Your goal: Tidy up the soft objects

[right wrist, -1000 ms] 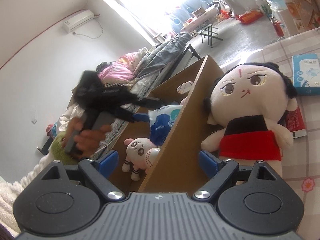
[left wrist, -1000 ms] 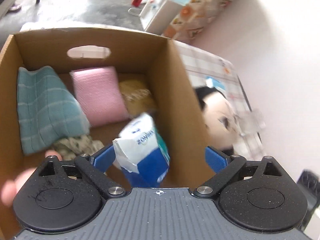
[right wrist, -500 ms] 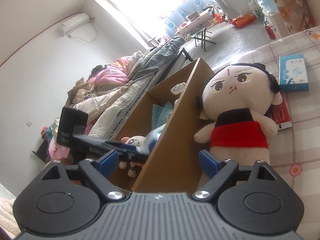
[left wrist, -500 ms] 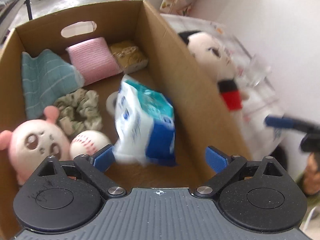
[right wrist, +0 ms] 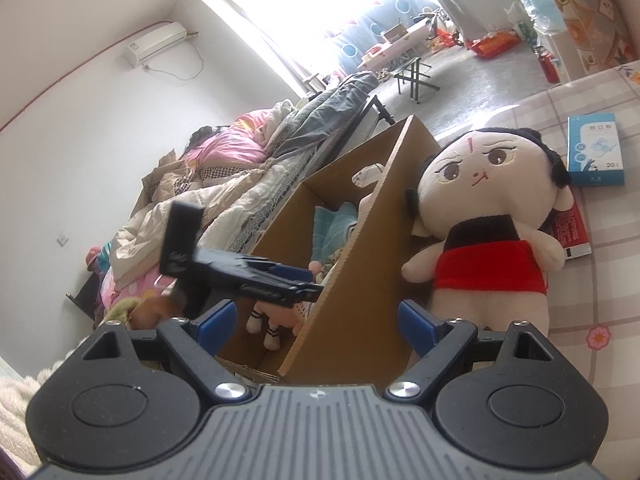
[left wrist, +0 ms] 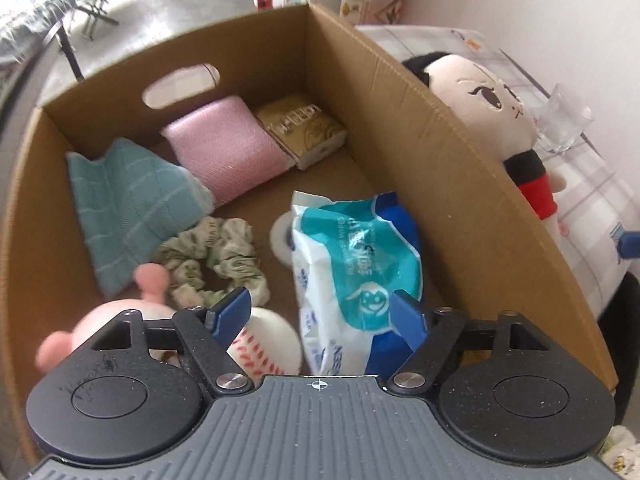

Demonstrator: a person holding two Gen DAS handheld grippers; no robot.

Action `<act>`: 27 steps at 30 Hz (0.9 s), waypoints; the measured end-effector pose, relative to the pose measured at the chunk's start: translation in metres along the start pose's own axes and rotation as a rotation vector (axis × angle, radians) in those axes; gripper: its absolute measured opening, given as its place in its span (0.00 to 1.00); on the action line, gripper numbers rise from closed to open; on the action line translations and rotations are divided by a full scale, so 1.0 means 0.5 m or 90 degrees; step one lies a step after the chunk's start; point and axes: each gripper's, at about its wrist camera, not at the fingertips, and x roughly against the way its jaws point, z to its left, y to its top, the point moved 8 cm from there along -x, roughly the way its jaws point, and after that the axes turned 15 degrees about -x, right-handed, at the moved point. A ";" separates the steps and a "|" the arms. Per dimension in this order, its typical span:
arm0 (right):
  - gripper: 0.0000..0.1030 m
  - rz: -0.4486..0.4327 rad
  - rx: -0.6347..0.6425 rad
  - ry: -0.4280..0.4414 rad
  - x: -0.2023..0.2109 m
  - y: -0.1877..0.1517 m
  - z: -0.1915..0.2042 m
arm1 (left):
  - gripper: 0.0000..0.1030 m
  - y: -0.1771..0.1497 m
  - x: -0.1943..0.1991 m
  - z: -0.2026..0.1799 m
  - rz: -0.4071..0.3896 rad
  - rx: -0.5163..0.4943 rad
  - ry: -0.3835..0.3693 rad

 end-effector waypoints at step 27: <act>0.87 0.001 -0.006 -0.007 -0.008 0.006 -0.005 | 0.50 -0.029 -0.042 0.009 -0.004 0.155 -0.110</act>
